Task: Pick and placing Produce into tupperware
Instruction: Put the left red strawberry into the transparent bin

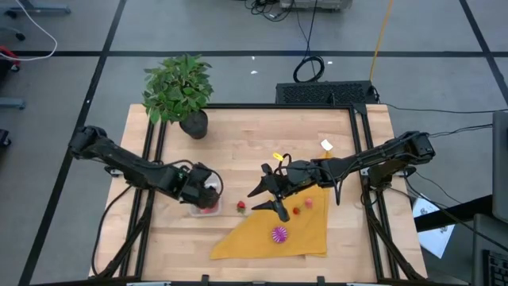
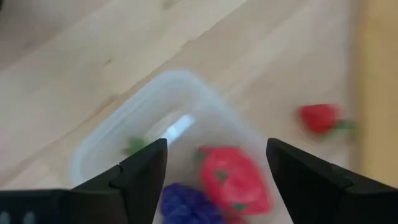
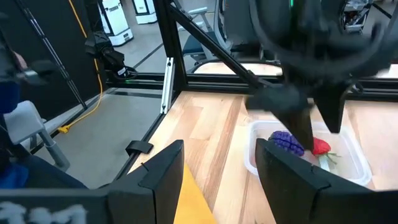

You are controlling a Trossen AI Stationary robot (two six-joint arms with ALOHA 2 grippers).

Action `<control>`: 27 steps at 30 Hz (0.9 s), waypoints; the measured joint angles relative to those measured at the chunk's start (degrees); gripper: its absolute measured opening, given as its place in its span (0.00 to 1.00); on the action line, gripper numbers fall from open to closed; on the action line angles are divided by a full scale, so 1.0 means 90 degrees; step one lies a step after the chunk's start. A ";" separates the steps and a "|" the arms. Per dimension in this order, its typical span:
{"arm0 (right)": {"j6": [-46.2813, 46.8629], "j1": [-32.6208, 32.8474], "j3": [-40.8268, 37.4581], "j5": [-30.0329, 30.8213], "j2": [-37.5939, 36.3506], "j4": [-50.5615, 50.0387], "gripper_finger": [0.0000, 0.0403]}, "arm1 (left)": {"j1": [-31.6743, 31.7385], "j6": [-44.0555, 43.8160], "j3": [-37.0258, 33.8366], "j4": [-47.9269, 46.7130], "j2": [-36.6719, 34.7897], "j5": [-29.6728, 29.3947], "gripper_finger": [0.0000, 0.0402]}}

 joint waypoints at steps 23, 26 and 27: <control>-0.0141 0.0495 -0.0002 0.0178 0.0208 -0.1555 0.47 | -0.3275 0.0671 0.0671 0.0714 -0.0859 -0.1004 0.70; -0.0210 0.0481 -0.0002 0.0366 0.0456 -0.1496 0.47 | -0.3551 0.0644 0.0671 0.0730 -0.0922 -0.1444 0.70; -0.0191 0.0446 0.0000 0.0367 0.0558 -0.1410 0.47 | -0.3615 0.0642 0.0671 0.0731 -0.0966 -0.1578 0.70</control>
